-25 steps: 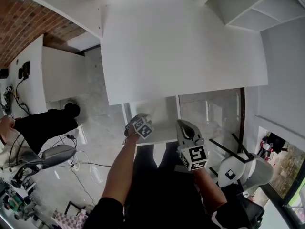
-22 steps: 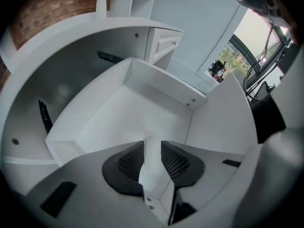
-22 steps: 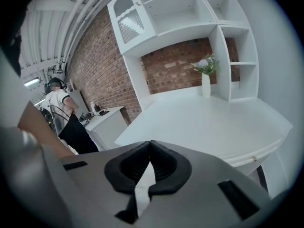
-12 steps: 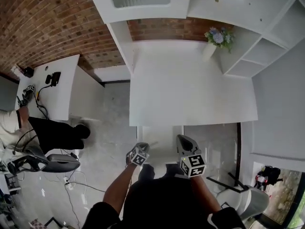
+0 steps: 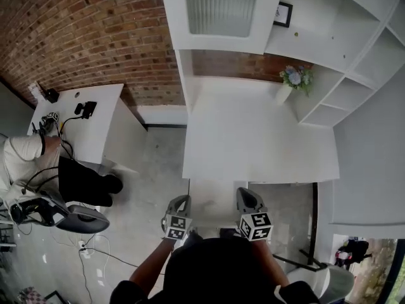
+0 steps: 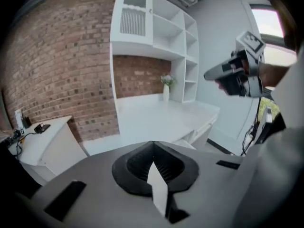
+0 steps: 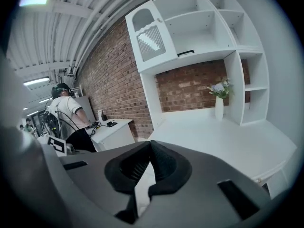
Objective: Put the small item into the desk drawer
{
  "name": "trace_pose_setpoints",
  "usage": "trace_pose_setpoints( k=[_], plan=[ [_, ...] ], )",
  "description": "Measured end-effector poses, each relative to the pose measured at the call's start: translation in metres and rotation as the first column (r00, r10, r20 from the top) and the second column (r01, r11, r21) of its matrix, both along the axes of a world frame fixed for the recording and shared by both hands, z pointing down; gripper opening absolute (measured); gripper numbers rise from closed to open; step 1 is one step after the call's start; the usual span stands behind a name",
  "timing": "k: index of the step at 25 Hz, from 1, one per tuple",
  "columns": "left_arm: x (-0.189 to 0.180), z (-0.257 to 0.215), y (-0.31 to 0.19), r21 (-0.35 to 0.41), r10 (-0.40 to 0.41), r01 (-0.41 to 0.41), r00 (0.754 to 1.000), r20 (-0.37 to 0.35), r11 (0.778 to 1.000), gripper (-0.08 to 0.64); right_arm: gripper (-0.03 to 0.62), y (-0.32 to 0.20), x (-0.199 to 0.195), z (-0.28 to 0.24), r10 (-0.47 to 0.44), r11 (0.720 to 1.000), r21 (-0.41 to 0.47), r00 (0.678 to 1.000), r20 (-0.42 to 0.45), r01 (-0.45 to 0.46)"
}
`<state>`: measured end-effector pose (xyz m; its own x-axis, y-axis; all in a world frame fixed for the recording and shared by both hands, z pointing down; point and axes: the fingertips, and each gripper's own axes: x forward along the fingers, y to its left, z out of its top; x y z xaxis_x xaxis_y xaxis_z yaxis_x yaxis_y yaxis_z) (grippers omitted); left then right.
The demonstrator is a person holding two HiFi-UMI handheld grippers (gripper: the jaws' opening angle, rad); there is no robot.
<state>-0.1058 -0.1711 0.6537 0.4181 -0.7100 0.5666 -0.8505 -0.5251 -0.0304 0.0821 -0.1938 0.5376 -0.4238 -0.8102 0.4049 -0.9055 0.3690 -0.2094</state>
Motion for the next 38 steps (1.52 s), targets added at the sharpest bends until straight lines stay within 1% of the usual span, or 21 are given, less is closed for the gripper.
trace_pose_setpoints(
  k=[1,3,5,8,12,14,17,22,25,28,30,35,38],
  plan=[
    [0.003,-0.028,-0.004,0.06,-0.01,0.011,1.0,-0.014,0.998,0.025,0.014,0.001,-0.001,-0.003,0.004,1.0,0.005,1.0,0.001,-0.004],
    [0.01,-0.08,-0.009,0.172,-0.005,0.01,1.0,-0.029,0.985,0.025,0.014,0.002,-0.002,-0.01,0.012,1.0,0.018,1.0,0.005,-0.012],
    [0.02,-0.122,-0.009,0.249,0.01,0.004,0.998,-0.056,0.968,0.025,0.014,0.003,-0.004,-0.015,0.013,1.0,0.027,1.0,-0.002,-0.013],
    [0.031,-0.168,-0.002,0.327,0.032,0.003,0.994,-0.102,0.945,0.025,0.014,0.008,-0.006,-0.024,0.016,0.999,0.049,1.0,-0.005,-0.015],
    [0.041,-0.212,0.003,0.392,0.049,0.018,0.986,-0.161,0.92,0.025,0.014,0.015,-0.009,-0.041,0.009,0.995,0.095,1.0,0.007,-0.01],
    [0.042,-0.221,0.006,0.413,0.053,0.021,0.985,-0.167,0.91,0.025,0.014,0.018,-0.013,-0.045,0.0,0.993,0.116,1.0,0.01,-0.001],
    [0.044,-0.223,0.01,0.438,0.063,0.008,0.987,-0.148,0.899,0.025,0.014,0.02,-0.016,-0.049,-0.01,0.99,0.138,1.0,0.021,0.007],
    [0.045,-0.222,0.013,0.43,0.063,0.017,0.983,-0.17,0.902,0.025,0.012,0.024,-0.015,-0.049,-0.003,0.991,0.136,0.999,0.033,-0.001],
    [0.046,-0.226,0.015,0.447,0.069,0.016,0.982,-0.175,0.894,0.025,0.012,0.027,-0.016,-0.048,-0.004,0.991,0.131,0.999,0.034,-0.001],
    [0.047,-0.227,0.016,0.453,0.079,0.005,0.983,-0.167,0.891,0.025,0.012,0.03,-0.016,-0.048,-0.005,0.991,0.131,1.0,0.029,0.002],
    [0.046,-0.228,0.016,0.458,0.079,0.011,0.981,-0.176,0.889,0.025,0.012,0.031,-0.016,-0.049,-0.001,0.991,0.134,1.0,0.026,-0.002],
    [0.048,-0.228,0.018,0.451,0.076,0.017,0.979,-0.188,0.892,0.025,0.012,0.033,-0.011,-0.051,0.01,0.99,0.141,1.0,0.024,-0.013],
    [0.05,-0.227,0.02,0.45,0.079,0.01,0.981,-0.179,0.893,0.025,0.012,0.035,-0.01,-0.052,0.009,0.99,0.143,1.0,0.027,-0.012]
  ],
)
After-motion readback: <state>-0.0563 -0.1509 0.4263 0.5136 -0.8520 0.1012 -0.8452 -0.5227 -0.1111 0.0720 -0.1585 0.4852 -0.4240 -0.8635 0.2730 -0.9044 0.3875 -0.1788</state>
